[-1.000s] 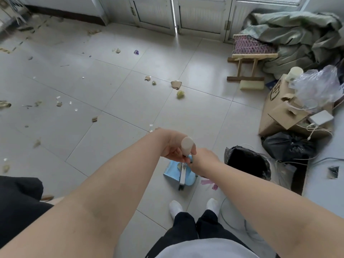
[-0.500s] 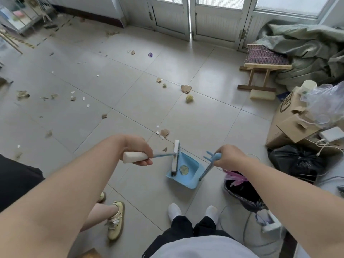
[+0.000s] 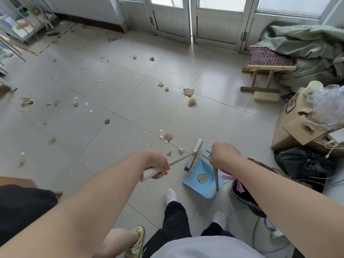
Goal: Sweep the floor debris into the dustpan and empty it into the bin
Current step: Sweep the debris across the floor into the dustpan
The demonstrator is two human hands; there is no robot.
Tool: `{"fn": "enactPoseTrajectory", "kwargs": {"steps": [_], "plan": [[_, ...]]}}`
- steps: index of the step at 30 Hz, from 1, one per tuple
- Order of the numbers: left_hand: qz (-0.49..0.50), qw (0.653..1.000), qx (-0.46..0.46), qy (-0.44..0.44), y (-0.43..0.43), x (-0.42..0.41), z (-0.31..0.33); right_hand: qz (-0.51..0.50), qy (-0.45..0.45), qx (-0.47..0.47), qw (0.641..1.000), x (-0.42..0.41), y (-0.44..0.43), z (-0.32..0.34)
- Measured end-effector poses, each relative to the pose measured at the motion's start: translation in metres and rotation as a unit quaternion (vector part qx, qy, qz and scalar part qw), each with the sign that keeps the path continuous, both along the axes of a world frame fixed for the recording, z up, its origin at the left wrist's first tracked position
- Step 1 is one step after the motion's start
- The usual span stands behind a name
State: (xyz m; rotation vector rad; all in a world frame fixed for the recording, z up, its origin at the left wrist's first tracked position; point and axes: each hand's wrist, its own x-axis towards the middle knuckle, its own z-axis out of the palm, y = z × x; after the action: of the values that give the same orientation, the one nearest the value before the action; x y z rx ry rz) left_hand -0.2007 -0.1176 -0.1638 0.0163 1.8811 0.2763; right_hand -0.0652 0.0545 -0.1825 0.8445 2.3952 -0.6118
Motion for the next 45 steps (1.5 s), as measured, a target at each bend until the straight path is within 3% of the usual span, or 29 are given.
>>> {"fn": "enactPoseTrajectory", "kwargs": {"steps": [11, 22, 30, 39, 45], "plan": [[-0.027, 0.999, -0.033, -0.017, -0.022, -0.113, -0.035, -0.033, -0.013, 0.056, 0.998, -0.086, 0.0, -0.001], [-0.015, 0.995, -0.07, 0.071, -0.028, -0.234, -0.055, -0.087, 0.003, 0.066, 0.994, -0.162, 0.009, -0.024], [-0.017, 0.991, -0.021, 0.135, 0.01, -0.233, -0.056, -0.114, 0.027, 0.063, 0.991, -0.171, 0.045, -0.035], [-0.13, 0.986, 0.021, 0.099, 0.121, -0.212, -0.017, -0.125, 0.027, 0.051, 0.99, -0.157, 0.106, -0.018], [-0.11, 0.989, 0.077, 0.058, 0.196, -0.182, -0.022, -0.162, 0.017, 0.048, 0.986, -0.133, 0.14, -0.022]]}}
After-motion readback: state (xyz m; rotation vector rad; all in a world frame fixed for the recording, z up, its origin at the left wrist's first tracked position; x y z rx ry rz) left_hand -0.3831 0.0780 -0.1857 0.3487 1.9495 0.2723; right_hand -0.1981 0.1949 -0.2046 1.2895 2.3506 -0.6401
